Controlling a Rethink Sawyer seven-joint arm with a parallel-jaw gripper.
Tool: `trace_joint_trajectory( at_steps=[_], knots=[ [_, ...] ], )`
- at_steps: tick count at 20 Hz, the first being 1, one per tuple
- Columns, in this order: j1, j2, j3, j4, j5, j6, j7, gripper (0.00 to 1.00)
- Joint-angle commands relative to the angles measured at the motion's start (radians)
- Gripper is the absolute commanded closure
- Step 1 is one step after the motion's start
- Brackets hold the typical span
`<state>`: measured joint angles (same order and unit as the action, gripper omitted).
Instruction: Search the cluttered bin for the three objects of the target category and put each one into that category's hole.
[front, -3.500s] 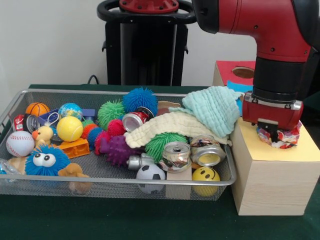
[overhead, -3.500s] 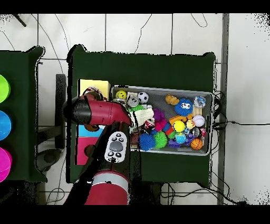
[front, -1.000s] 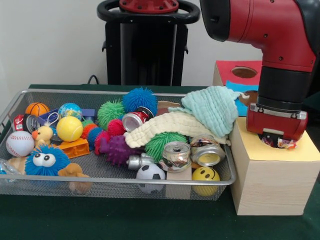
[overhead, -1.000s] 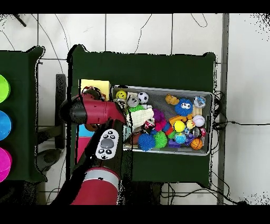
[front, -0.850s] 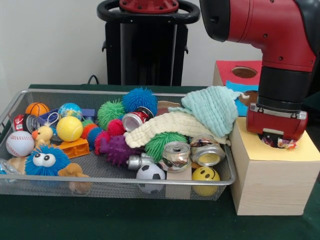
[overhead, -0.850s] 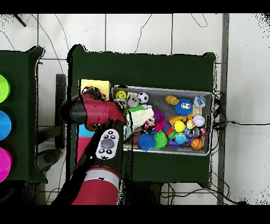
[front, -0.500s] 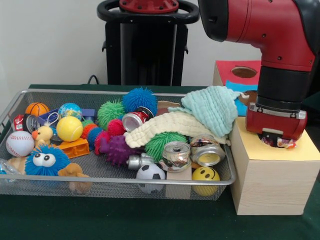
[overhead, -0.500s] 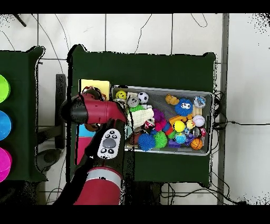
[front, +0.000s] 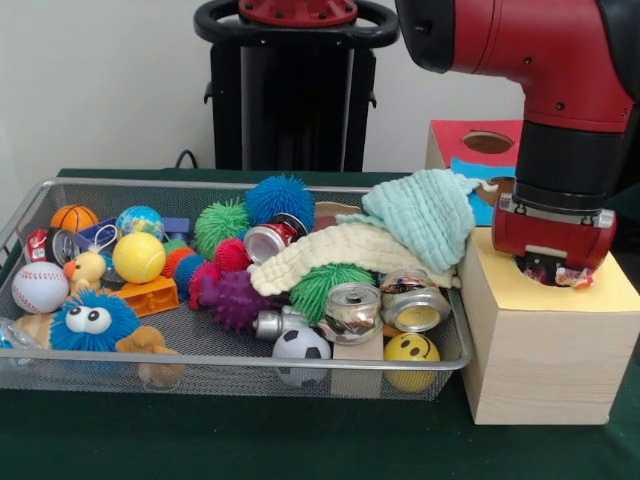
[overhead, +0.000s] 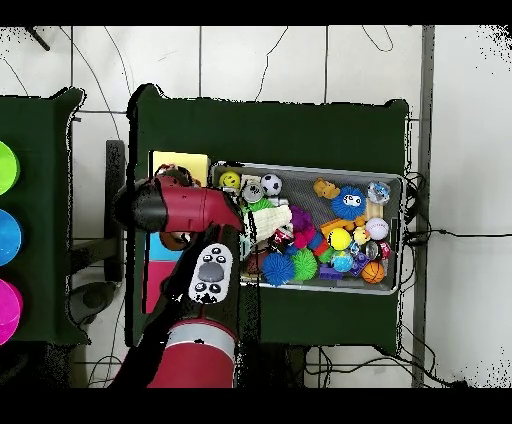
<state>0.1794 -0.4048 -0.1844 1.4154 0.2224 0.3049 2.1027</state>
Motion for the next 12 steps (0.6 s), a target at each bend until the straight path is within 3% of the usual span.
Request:
trace_joint_trajectory(
  at_steps=[1, 12],
  knots=[
    [-0.064, -0.071, -0.012, 0.122, -0.071, 0.211, 0.018, 0.0],
    [-0.073, -0.084, -0.017, 0.115, -0.091, 0.231, 0.009, 0.0]
  ],
)
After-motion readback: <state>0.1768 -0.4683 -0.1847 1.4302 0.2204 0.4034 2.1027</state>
